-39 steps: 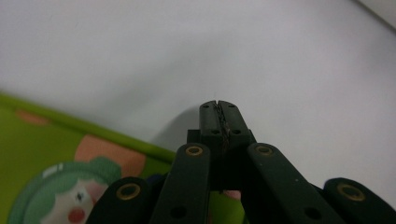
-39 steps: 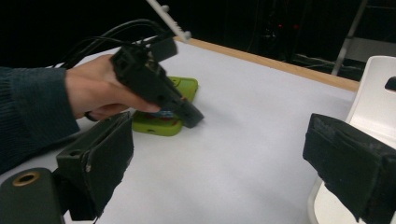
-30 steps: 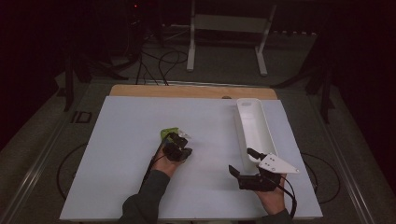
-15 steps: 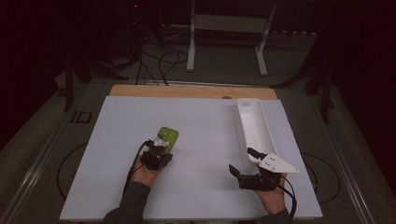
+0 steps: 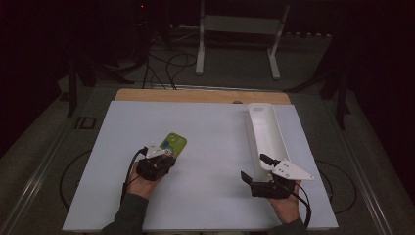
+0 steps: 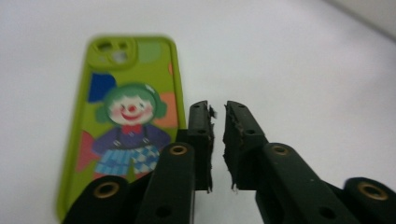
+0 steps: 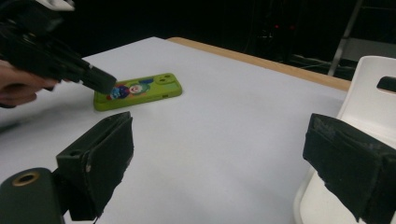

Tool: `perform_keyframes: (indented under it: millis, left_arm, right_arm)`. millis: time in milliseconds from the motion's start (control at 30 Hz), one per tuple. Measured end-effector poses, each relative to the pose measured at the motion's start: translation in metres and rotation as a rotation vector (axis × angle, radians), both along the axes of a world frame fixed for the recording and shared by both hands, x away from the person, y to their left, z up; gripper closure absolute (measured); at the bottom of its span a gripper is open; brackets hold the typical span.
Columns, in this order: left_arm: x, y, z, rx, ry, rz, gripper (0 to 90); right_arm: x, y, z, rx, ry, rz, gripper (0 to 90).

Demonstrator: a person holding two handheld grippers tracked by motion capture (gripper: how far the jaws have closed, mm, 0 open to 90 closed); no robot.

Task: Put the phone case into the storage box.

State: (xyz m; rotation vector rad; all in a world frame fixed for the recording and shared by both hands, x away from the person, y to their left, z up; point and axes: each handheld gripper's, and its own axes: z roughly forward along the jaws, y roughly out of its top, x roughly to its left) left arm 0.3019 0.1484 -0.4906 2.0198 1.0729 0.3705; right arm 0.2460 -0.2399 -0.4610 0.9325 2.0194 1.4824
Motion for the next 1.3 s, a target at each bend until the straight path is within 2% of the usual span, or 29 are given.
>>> perform_keyframes:
  millis: [100,233,300,333,433,533,600,667,733,833,900,933,1100,1300]
  left_arm:
    - [-0.006,0.008,0.010,-0.027,-0.051,-0.005,77.0]
    - [-0.012,0.018,0.020,-0.031,-0.100,-0.003,70.3]
    - [-0.015,0.024,0.025,-0.044,-0.112,-0.003,63.4]
    - [-0.016,0.027,0.026,-0.041,-0.117,-0.001,63.4]
    - [-0.020,0.035,0.031,-0.051,-0.133,0.006,52.1]
    - [-0.025,0.044,0.034,-0.061,-0.161,0.040,43.9]
    - [-0.029,0.052,0.036,-0.072,-0.186,0.060,42.0]
    - [-0.033,0.059,0.036,-0.062,-0.213,0.086,31.5]
    - [-0.038,0.065,0.036,-0.064,-0.246,0.107,24.8]
    - [-0.045,0.076,0.035,-0.072,-0.273,0.135,15.4]
    - [-0.048,0.081,0.034,-0.088,-0.282,0.143,14.6]
    - [-0.051,0.085,0.033,-0.092,-0.289,0.148,10.0]
    - [-0.060,0.097,0.032,-0.089,-0.307,0.143,1.6]
    - [-0.069,0.102,0.030,-0.082,-0.328,0.142,0.0]
  right_arm:
    - [0.001,-0.001,0.000,0.005,0.001,0.000,8.5]
    - [0.002,0.000,0.000,-0.001,-0.001,0.005,8.4]
    - [0.002,0.001,0.000,-0.002,-0.001,0.004,8.5]
    - [0.002,0.001,0.000,-0.002,-0.001,0.004,8.5]
    - [0.002,0.000,0.001,0.002,-0.005,0.004,8.4]
    - [0.003,-0.001,0.001,0.004,-0.004,0.003,8.5]
    - [0.003,-0.002,0.000,0.002,-0.007,0.003,8.5]
    - [0.004,-0.003,0.000,0.005,-0.012,0.004,8.4]
    - [0.005,-0.004,0.000,0.009,-0.011,0.001,8.5]
    - [0.006,-0.005,0.000,0.009,-0.011,-0.002,8.4]
    - [0.006,-0.005,0.000,0.008,-0.011,-0.002,8.4]
    - [0.007,-0.005,-0.001,0.007,-0.011,-0.003,8.4]
    - [0.007,-0.005,-0.001,0.000,-0.019,-0.002,8.4]
    - [0.007,-0.005,-0.002,-0.004,-0.022,-0.004,8.4]
